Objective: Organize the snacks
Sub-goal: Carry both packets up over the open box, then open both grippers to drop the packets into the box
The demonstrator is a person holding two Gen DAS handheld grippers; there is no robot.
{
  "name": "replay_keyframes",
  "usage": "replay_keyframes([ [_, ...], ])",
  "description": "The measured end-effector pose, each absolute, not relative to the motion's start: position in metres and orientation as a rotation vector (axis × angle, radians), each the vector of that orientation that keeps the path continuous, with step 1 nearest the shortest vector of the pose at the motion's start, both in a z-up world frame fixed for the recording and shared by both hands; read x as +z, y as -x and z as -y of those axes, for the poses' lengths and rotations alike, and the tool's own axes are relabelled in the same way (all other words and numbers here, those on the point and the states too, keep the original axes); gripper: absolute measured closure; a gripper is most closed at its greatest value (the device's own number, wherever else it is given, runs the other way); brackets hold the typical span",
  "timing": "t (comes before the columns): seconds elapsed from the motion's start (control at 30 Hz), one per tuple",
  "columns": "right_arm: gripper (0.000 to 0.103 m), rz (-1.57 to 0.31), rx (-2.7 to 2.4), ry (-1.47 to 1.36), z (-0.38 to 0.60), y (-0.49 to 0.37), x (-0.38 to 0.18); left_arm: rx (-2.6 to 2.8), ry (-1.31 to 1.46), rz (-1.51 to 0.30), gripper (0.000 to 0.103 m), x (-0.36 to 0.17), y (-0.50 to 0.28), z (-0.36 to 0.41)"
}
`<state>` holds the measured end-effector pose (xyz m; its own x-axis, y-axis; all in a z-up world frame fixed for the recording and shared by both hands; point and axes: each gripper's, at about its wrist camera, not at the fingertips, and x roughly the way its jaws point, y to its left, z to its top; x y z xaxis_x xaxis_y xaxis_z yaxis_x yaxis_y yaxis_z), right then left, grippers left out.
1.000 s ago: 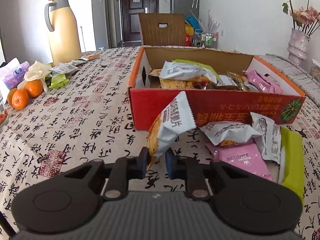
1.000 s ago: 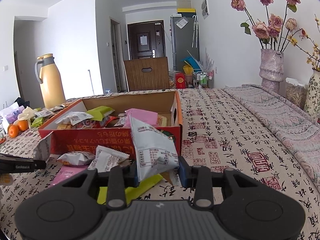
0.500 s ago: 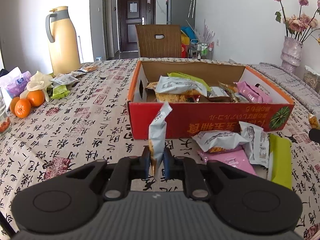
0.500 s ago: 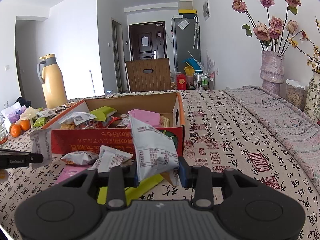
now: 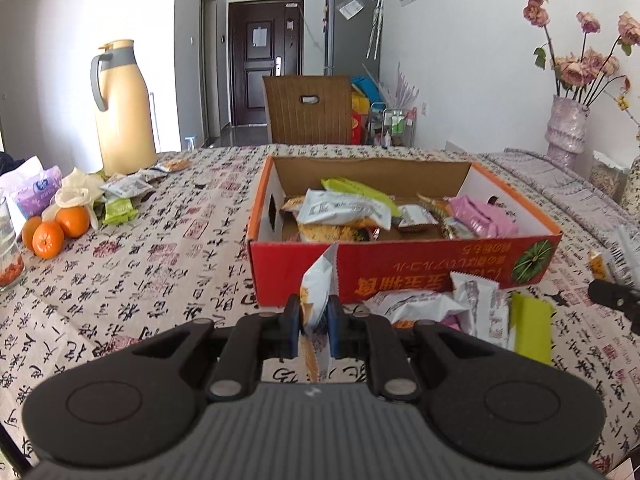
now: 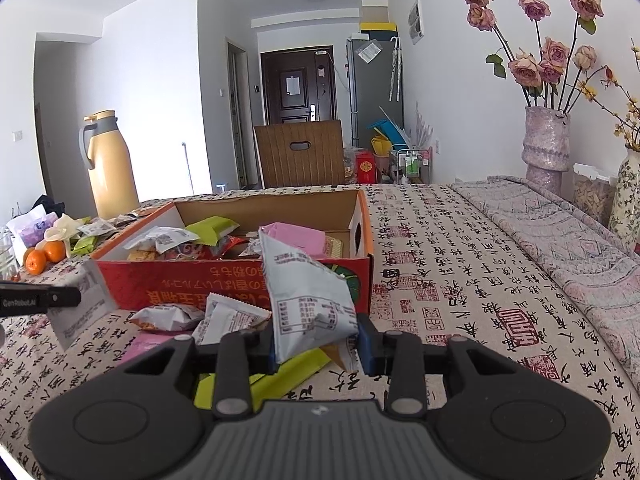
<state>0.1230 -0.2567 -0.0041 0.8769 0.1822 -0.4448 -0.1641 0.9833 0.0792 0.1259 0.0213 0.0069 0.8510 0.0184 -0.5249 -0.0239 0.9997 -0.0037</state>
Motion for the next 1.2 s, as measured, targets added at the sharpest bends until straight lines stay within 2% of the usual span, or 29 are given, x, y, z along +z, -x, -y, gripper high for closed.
replay_keyframes([
  [0.57,0.068,-0.411,0.237,-0.032,0.238,-0.134,0.016,-0.048,-0.009,-0.413,0.09,0.055,-0.13,0.004],
  [0.87,0.068,-0.364,0.255,-0.035,0.224,-0.177,0.035,-0.076,0.005,-0.361,0.09,0.075,-0.17,0.02],
  [1.2,0.068,-0.385,0.209,-0.039,0.214,-0.251,0.032,-0.071,0.026,-0.386,0.09,0.064,-0.234,0.028],
])
